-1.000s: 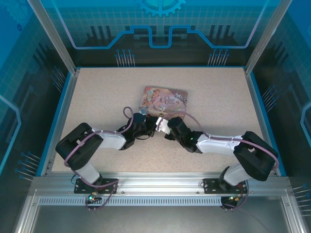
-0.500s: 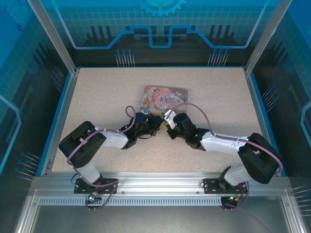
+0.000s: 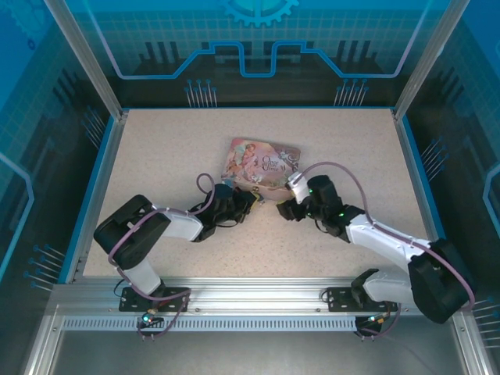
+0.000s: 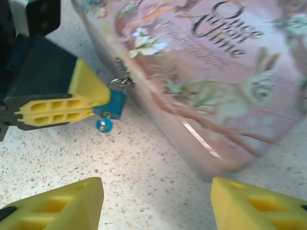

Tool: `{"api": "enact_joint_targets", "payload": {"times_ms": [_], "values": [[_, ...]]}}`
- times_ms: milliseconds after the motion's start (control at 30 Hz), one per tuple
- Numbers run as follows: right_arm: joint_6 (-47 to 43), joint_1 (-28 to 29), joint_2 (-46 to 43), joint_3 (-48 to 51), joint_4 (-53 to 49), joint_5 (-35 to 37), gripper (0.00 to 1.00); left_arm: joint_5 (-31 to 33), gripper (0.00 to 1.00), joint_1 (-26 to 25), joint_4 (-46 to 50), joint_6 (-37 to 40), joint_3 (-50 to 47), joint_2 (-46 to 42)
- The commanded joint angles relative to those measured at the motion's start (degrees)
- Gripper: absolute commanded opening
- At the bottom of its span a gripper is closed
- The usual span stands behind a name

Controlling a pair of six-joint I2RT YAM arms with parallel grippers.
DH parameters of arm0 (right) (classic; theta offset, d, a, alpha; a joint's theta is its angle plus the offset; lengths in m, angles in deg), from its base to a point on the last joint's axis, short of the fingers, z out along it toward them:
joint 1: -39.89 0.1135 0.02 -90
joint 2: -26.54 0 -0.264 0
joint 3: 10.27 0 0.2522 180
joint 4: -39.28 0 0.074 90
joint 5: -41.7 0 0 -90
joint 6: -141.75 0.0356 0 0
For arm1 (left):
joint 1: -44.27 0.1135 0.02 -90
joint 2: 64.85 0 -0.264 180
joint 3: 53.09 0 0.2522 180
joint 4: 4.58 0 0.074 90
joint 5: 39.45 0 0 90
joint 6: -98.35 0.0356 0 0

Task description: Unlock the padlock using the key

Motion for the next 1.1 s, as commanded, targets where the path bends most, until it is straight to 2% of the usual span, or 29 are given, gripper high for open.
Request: {"api": "enact_joint_targets", "payload": {"times_ms": [0,267,500,567,733,967,1067], "values": [[3.40,-3.84,0.54,-4.92,-8.36,-5.86,0.61,0.58,0.00,1.38,1.47,2.94,-1.67,-0.82],[8.00,-5.25,8.55,-14.71,-12.47,-1.20,0.62,-2.36,0.00,6.14,4.60,6.53,-4.37,-0.74],[8.00,-5.01,15.98,-22.78,-16.63,2.78,0.63,-4.11,0.00,9.08,8.38,11.55,-3.33,0.33],[8.01,-5.01,16.70,-23.44,-16.32,2.71,0.65,-4.11,0.13,9.39,10.56,13.32,-2.80,-0.10],[8.07,-5.10,16.92,-23.82,-14.83,1.03,0.71,-3.94,0.33,9.31,13.82,16.90,-1.47,-4.80],[8.92,-5.57,16.59,-24.79,-17.84,1.45,0.81,1.44,0.57,10.25,34.03,28.46,4.69,-20.89],[12.12,-6.72,15.73,-23.63,-16.73,-0.56,0.89,-0.60,0.68,14.83,40.09,32.86,7.70,-24.52]]}}
